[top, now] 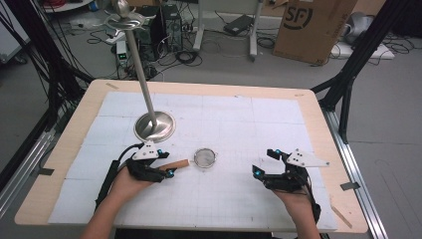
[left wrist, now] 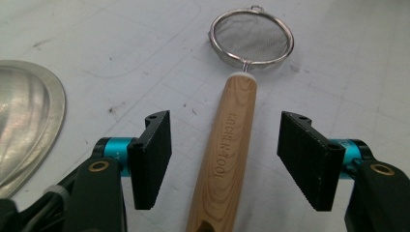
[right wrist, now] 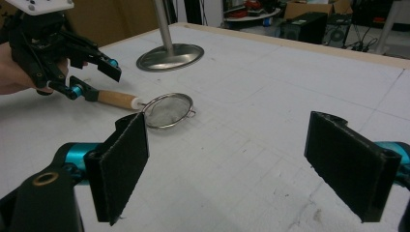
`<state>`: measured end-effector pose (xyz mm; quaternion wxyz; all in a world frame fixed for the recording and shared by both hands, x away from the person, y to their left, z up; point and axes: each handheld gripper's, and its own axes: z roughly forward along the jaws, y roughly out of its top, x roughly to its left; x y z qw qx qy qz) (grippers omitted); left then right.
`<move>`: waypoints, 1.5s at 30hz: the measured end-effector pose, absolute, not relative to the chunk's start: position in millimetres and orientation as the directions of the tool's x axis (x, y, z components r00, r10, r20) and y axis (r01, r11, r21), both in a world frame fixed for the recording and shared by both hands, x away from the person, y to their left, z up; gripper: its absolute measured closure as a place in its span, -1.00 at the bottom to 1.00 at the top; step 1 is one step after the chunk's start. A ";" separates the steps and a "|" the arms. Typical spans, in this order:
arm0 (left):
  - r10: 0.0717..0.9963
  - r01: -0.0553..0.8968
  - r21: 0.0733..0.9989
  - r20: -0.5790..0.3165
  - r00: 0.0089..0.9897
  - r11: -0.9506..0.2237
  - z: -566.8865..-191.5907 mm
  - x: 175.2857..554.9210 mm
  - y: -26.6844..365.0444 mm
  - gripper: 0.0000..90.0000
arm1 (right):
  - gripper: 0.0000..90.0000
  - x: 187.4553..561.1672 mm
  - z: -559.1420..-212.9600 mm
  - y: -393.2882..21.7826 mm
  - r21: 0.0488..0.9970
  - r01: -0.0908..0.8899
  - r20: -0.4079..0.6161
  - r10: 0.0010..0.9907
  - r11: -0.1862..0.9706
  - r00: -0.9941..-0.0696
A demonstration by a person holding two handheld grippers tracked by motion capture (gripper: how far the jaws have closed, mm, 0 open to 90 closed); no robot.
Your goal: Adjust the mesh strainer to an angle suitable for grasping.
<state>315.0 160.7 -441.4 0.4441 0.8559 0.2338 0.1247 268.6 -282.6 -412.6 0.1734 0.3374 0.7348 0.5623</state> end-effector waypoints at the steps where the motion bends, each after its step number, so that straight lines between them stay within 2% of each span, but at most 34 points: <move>1: 0.510 0.293 0.814 0.005 0.860 -0.502 -442.0 315.4 160.0 -0.09 | -0.67 268.8 -412.8 -282.5 0.944 0.300 0.123 0.691 0.141 -0.712; 8: 0.483 0.283 0.776 0.032 0.875 -0.564 -444.5 317.4 152.3 0.16 | -0.67 269.1 -413.9 -280.8 0.941 0.304 0.123 0.689 0.148 -0.714; 9: 0.476 0.275 0.771 0.041 0.878 -0.574 -444.4 317.5 150.9 0.27 | -0.67 269.0 -414.0 -280.7 0.940 0.306 0.122 0.690 0.151 -0.713; 10: 0.471 0.272 0.764 0.047 0.881 -0.585 -444.1 317.6 149.5 0.27 | -0.67 269.0 -414.0 -280.7 0.940 0.306 0.122 0.690 0.151 -0.713; 11: 0.461 0.259 0.755 0.065 0.885 -0.603 -443.9 317.8 147.9 0.40 | -0.67 269.3 -414.3 -280.4 0.940 0.306 0.122 0.690 0.150 -0.714; 15: 0.426 0.225 0.740 0.091 0.900 -0.634 -441.8 317.2 142.0 0.50 | -0.67 269.2 -414.5 -280.0 0.939 0.309 0.124 0.688 0.152 -0.715; 27: 0.425 0.198 0.748 0.122 0.897 -0.634 -438.8 315.0 139.6 0.55 | -0.67 268.9 -414.0 -279.3 0.940 0.307 0.125 0.687 0.150 -0.716; 37: 0.432 0.246 0.739 0.067 0.899 -0.628 -441.7 318.8 138.9 0.40 | -0.67 269.4 -415.0 -278.8 0.938 0.311 0.124 0.685 0.156 -0.718; 45: 0.426 0.283 0.733 0.011 0.905 -0.619 -441.5 323.1 138.4 0.49 | -0.67 270.0 -416.5 -276.5 0.934 0.318 0.125 0.682 0.165 -0.721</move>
